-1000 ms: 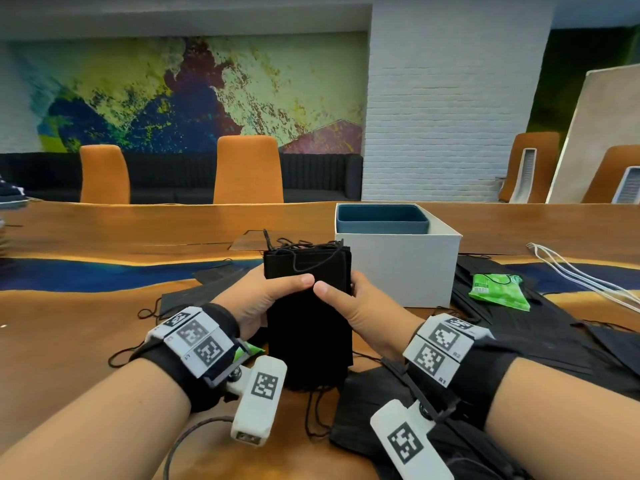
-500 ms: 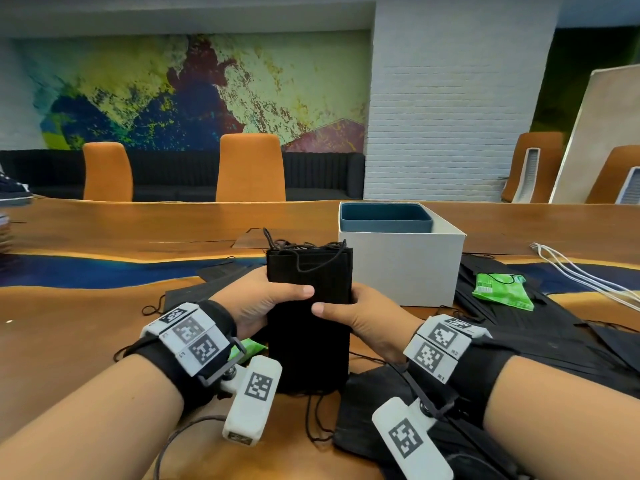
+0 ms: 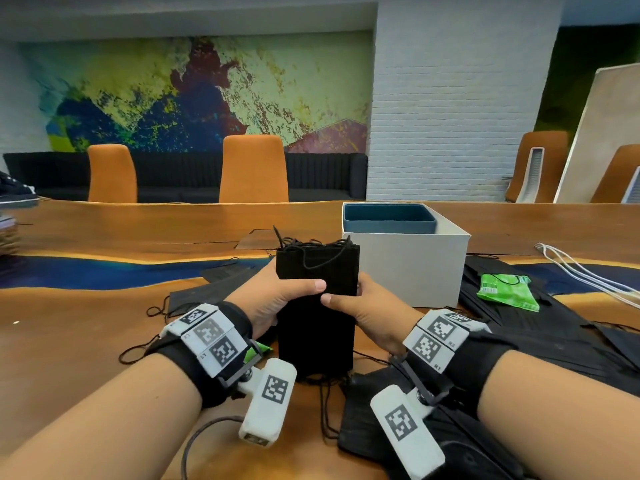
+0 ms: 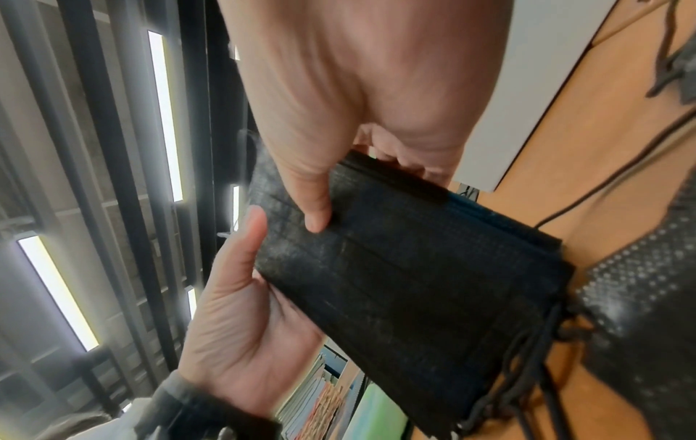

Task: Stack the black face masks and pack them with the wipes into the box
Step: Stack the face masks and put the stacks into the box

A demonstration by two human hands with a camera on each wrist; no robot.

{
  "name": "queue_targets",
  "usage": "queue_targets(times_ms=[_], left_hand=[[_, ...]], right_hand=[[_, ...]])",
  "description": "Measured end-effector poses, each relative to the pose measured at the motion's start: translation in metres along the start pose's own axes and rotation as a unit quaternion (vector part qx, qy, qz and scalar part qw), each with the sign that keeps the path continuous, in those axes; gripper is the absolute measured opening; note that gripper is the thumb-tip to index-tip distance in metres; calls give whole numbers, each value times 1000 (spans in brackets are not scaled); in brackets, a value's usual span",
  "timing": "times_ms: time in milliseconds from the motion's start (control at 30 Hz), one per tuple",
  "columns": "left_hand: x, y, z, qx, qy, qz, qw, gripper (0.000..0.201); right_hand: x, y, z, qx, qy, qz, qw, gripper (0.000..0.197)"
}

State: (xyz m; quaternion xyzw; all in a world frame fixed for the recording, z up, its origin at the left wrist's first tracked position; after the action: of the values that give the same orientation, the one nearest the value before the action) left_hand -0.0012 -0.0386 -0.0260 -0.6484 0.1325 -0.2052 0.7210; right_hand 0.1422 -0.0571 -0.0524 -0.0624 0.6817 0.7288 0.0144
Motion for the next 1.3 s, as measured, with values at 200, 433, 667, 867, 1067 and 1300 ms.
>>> queue_targets(times_ms=[200,433,667,867,1067,1300], left_hand=[[4,10,1,-28,6,4,1000,50],[-6,6,2,-3,-73,-33,997,35],[-10,-4,0,-4,-69,-40,997,35],[-7,6,0,-26,-39,-17,999,43],[-9,12,4,-26,-90,4,996,33],[-13,-32,8,63,-141,-102,983,34]], right_hand=[[12,-2,-4,-15,7,-2,1000,49],[5,4,-4,-35,-46,-37,998,33],[6,10,-14,-13,-22,-192,981,36],[10,5,-10,31,-15,-240,970,46],[8,7,-13,22,-23,-223,974,37],[-10,17,-14,5,-63,-131,989,50]])
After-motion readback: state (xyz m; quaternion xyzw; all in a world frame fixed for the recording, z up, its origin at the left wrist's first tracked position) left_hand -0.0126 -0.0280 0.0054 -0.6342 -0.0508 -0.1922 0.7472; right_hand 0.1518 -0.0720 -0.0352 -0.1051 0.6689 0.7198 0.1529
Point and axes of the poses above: each hand's wrist, its own z-axis towards the middle knuckle, its own x-axis out of the palm, y = z × x, the point moved 5 cm from there along z, towards the middle knuckle, and after that the axes turned 2 degrees about -y, right-handed, at the moved point
